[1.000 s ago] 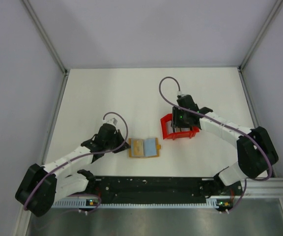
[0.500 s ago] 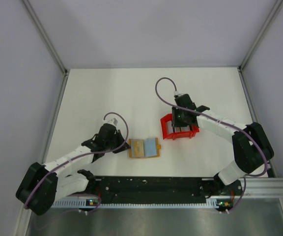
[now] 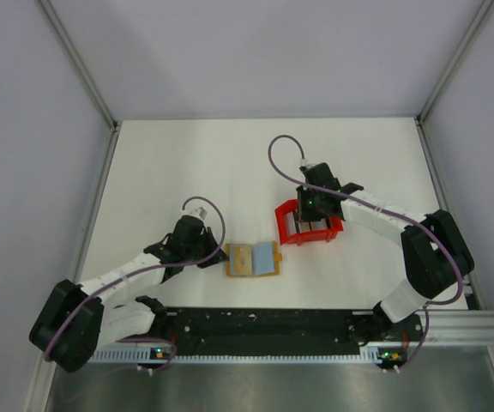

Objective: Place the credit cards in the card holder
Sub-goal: Pick up the credit card from the storage box.

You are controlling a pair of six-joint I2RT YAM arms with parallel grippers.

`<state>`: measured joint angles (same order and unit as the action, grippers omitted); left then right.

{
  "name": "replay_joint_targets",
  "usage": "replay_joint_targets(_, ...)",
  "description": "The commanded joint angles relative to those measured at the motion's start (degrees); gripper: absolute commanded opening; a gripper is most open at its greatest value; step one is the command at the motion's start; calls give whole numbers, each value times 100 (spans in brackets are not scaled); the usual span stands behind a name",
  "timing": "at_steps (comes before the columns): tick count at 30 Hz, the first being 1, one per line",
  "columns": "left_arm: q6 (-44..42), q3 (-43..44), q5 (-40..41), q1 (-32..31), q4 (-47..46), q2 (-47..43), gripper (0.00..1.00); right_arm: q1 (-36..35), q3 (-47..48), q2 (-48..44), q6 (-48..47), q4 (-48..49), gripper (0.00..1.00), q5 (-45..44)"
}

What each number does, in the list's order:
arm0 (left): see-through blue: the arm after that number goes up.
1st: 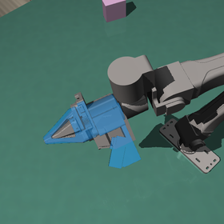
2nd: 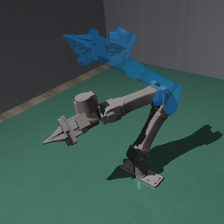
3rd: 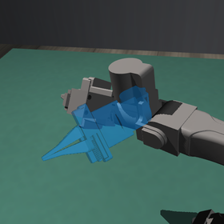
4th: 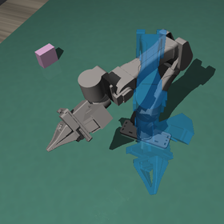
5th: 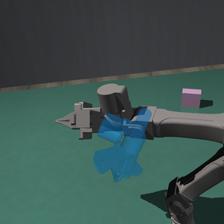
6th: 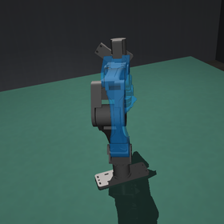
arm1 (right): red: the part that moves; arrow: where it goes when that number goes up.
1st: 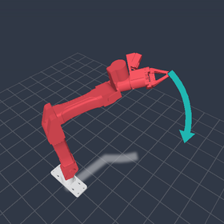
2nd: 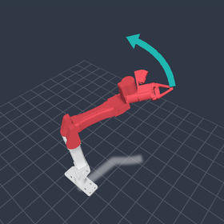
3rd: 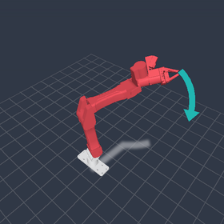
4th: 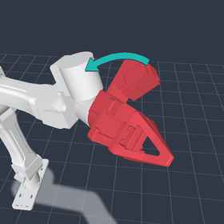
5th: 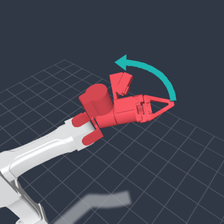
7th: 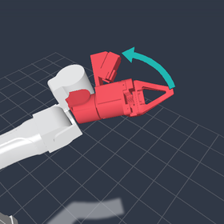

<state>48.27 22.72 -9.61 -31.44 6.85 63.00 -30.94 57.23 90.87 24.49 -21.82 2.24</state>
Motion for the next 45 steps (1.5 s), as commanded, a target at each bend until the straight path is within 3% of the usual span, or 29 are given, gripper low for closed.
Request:
replay_joint_targets(1,-28,66,-32,6,-246,19,0,18,227,-148,47,310,15,382)
replay_joint_targets(10,-28,57,-50,-2,-307,80,0,9,69,-263,126,512,6,795)
replay_joint_targets(26,-28,57,-94,-2,-386,160,0,-211,297,185,100,486,14,1024)
replay_joint_targets(31,-37,48,-85,6,-378,177,0,-430,411,238,65,337,16,551)
replay_joint_targets(34,-46,57,-85,6,-369,177,0,-553,447,186,-5,284,7,278)
replay_joint_targets(39,-37,48,-85,-2,-386,177,0,-861,657,-183,-181,73,0,-759)
replay_joint_targets(45,-37,48,-94,6,-386,177,0,-1142,746,-561,-208,-173,0,-1874)
